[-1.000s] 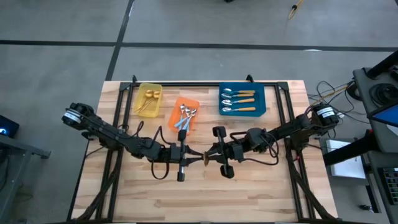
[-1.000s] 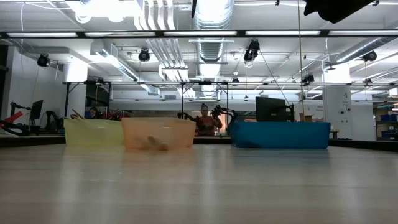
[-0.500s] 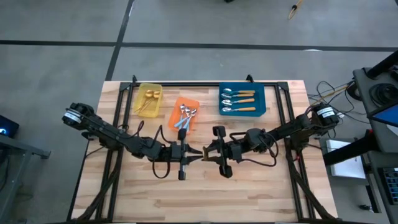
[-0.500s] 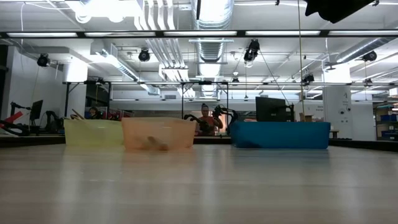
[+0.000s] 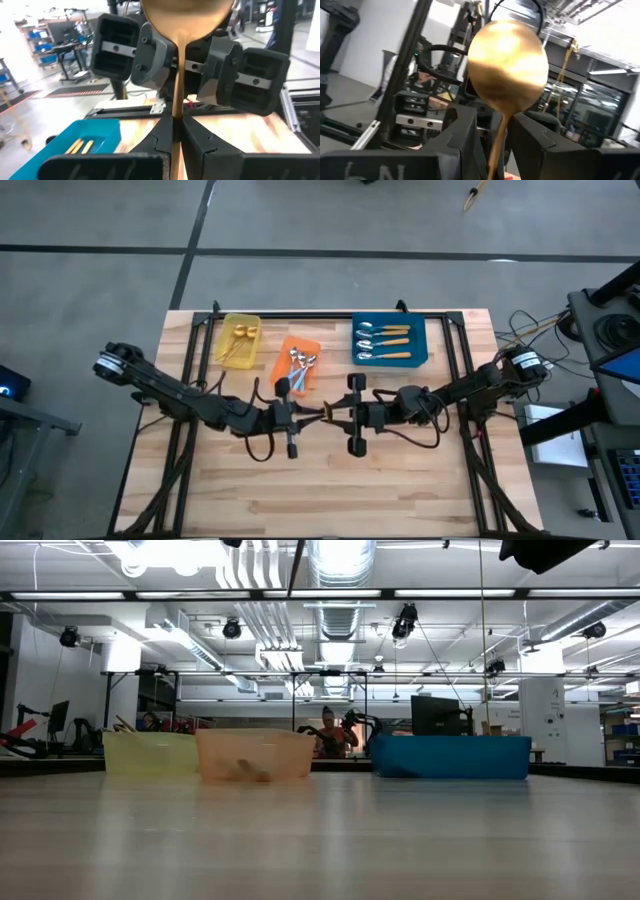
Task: Sort silverware by color (type)
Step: Put the gold spoon into the yellow bin
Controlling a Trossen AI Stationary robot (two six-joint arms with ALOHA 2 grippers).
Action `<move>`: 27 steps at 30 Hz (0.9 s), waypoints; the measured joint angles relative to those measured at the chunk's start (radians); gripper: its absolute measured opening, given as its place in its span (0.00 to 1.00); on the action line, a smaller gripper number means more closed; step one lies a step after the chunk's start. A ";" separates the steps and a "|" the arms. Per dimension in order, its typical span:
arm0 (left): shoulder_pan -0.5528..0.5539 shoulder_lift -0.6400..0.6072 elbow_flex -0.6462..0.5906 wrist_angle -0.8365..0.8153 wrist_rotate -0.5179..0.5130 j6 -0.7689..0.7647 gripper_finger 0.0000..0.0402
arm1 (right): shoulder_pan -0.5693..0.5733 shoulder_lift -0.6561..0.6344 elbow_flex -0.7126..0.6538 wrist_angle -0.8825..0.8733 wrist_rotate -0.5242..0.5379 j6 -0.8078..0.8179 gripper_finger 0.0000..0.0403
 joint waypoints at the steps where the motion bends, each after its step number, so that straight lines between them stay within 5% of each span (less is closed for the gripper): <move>1: 0.000 -0.008 0.000 -0.018 -0.010 -0.006 0.00 | 0.000 0.000 0.000 0.000 0.010 -0.001 0.26; 15: 0.000 -0.073 0.002 -0.255 -0.158 -0.076 0.00 | 0.000 0.000 0.000 -0.023 0.251 -0.018 0.26; 27: 0.027 -0.238 0.023 -0.583 -0.348 -0.092 0.00 | 0.000 -0.012 0.000 -0.023 0.273 -0.026 0.26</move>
